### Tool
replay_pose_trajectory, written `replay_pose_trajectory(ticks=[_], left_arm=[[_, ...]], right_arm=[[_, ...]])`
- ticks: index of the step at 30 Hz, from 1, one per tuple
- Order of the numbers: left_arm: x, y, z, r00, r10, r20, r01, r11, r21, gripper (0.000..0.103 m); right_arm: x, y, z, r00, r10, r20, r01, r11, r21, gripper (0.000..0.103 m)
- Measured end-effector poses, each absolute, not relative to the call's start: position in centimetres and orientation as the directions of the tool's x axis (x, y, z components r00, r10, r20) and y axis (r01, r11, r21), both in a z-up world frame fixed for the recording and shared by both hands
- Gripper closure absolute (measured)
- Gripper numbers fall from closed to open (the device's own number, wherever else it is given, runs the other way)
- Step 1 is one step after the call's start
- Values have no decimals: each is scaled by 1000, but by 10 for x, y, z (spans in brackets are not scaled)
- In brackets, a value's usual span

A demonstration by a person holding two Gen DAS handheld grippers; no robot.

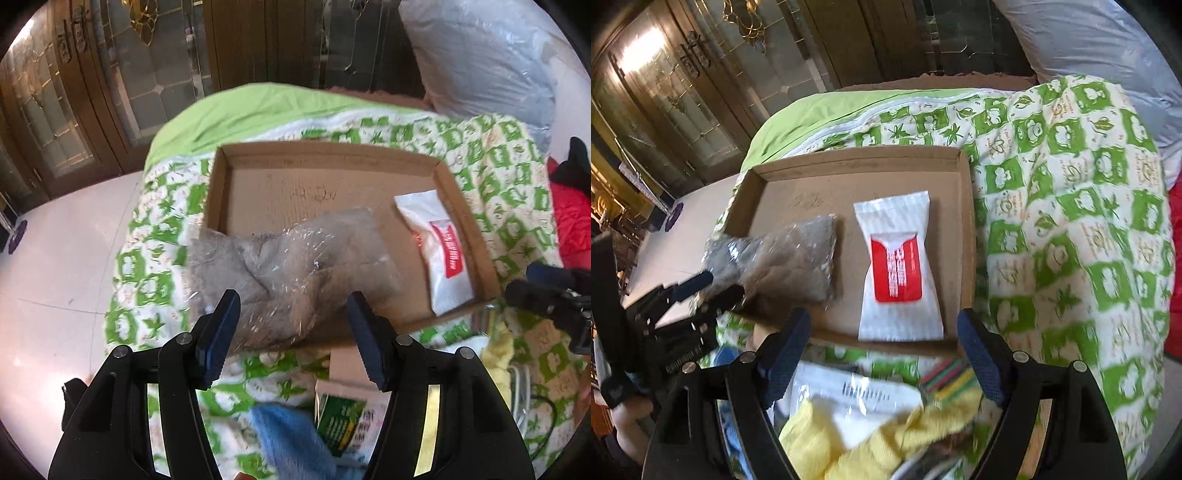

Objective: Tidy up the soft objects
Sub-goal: 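Lower clear bag into the tray and open the left tool, then grasp yellow towel with left tool while right tool grasps clear pencil case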

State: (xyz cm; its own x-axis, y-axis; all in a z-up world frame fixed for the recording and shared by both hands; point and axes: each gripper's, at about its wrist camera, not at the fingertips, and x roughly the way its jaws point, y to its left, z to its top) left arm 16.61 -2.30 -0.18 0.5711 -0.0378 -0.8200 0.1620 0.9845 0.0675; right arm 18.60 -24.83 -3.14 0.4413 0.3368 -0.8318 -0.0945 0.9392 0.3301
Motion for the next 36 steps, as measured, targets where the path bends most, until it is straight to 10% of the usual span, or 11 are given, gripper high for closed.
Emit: replay_pose_trajectory(ticks=[36], left_arm=[[61, 6, -33, 475, -147, -868, 158, 984, -80, 43]], right_arm=[[81, -277, -61, 499, 309, -809, -54, 943, 327, 13]])
